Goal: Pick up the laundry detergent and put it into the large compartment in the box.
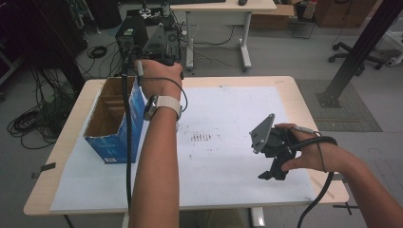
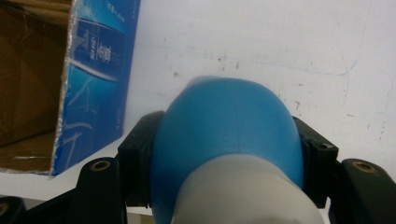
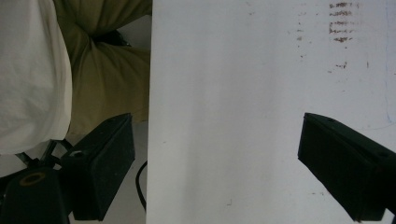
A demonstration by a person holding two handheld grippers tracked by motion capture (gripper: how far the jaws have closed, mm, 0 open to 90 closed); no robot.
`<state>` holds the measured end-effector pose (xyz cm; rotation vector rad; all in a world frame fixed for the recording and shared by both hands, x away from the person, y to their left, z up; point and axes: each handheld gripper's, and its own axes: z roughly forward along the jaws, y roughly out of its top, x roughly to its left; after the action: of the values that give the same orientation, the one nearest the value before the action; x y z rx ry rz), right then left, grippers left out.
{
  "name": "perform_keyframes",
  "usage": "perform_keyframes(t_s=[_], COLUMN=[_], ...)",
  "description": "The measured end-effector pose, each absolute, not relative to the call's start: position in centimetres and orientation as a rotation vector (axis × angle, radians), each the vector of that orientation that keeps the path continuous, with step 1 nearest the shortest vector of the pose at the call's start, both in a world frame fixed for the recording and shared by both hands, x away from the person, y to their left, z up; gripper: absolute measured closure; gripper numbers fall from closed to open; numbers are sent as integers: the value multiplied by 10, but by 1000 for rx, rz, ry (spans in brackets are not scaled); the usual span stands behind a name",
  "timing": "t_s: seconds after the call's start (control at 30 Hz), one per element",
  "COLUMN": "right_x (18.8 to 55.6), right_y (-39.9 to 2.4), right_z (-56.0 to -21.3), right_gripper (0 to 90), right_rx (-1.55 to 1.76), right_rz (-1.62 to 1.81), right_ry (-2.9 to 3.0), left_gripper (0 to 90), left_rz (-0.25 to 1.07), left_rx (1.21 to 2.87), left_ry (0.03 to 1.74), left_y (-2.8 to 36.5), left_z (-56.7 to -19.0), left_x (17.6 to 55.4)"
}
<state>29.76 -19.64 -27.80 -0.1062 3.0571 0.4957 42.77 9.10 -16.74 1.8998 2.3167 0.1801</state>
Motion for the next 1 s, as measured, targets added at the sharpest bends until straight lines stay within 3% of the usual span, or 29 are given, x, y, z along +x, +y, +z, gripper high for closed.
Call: perform_keyframes(t_s=[1.0], right_x=[300], right_y=[-184], right_z=[-275], right_gripper=[114], right_rx=[-127], right_rz=[487], right_ry=[3058], left_gripper=[373], left_rz=[168], left_rx=[2029], left_ry=[2173], left_y=[107], left_z=[-111], left_x=[418])
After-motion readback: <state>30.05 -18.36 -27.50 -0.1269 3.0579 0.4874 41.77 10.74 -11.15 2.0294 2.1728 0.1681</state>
